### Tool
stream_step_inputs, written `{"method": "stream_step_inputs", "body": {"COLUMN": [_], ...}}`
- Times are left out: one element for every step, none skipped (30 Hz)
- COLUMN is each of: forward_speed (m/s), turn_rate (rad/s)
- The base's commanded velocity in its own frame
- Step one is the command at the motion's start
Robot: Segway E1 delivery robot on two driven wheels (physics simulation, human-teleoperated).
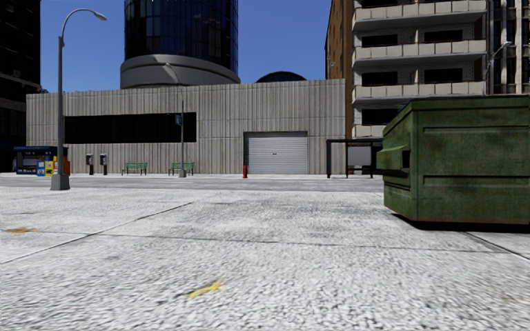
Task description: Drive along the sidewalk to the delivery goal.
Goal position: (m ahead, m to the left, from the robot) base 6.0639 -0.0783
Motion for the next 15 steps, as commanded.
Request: {"method": "stream_step_inputs", "body": {"forward_speed": [2.00, 2.00, 2.00, 2.00, 2.00, 2.00, 2.00, 2.00, 2.00, 2.00, 2.00, 2.00, 2.00, 2.00, 2.00], "turn_rate": [0.00, 0.00, 0.00, 0.00, 0.00, 0.00, 0.00, 0.00, 0.00, 0.00, 0.00, 0.00, 0.00, 0.00, 0.00]}}
